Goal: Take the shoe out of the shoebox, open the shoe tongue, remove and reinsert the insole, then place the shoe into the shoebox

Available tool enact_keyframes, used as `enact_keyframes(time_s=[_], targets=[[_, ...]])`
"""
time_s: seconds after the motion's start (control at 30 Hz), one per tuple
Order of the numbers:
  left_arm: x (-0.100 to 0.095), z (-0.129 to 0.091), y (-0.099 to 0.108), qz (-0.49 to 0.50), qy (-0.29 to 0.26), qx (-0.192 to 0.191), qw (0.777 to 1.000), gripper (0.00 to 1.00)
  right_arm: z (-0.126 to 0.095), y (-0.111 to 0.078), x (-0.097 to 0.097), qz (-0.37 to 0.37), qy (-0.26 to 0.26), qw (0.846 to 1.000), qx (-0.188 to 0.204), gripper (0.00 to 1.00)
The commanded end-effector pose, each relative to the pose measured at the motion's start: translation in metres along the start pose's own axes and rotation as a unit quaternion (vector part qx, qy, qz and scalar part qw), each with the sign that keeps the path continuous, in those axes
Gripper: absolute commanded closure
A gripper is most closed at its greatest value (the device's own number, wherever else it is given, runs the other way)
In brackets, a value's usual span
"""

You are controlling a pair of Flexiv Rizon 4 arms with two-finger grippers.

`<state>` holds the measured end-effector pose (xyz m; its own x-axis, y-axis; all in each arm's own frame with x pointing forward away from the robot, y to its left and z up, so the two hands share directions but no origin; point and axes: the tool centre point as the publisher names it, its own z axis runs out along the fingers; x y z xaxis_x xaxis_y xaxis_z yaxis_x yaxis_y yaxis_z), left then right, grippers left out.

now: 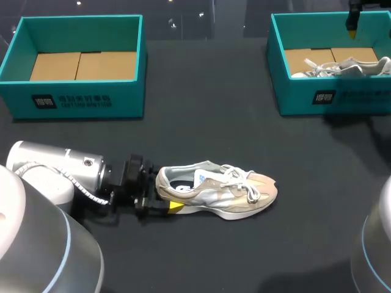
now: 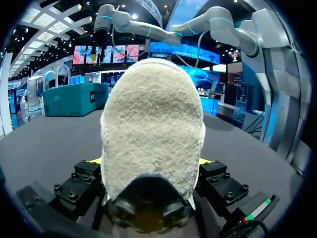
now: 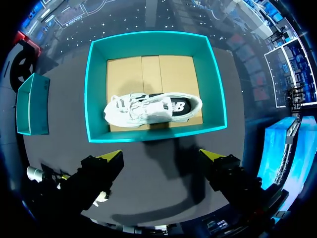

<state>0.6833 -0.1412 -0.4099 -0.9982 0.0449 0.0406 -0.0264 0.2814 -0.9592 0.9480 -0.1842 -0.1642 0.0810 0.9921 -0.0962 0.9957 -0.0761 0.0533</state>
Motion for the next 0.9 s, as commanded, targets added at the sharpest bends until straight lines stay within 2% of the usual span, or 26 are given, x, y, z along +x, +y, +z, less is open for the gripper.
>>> enact_keyframes(time_s=[0.03,0.17,0.4,0.63,0.9], targets=[[0.000,0.001,0.000,0.000,-0.001,-0.001,1.000,1.00,-0.016,-0.032,0.030,0.007,-0.019,0.999,-0.025,0.00],[0.000,0.001,0.000,0.000,-0.001,-0.001,1.000,1.00,-0.024,-0.057,0.065,0.018,-0.024,0.999,-0.030,0.00],[0.000,0.001,0.000,0.000,-0.001,-0.001,1.000,1.00,-0.019,-0.105,0.129,0.039,-0.016,0.998,-0.035,0.00],[0.000,0.001,0.000,0.000,-0.001,-0.001,1.000,1.00,-0.020,-0.141,0.193,0.041,-0.030,0.998,-0.034,0.00],[0.000,0.001,0.000,0.000,-0.001,-0.001,1.000,1.00,-0.024,-0.177,0.246,0.035,-0.051,0.998,-0.030,0.00]])
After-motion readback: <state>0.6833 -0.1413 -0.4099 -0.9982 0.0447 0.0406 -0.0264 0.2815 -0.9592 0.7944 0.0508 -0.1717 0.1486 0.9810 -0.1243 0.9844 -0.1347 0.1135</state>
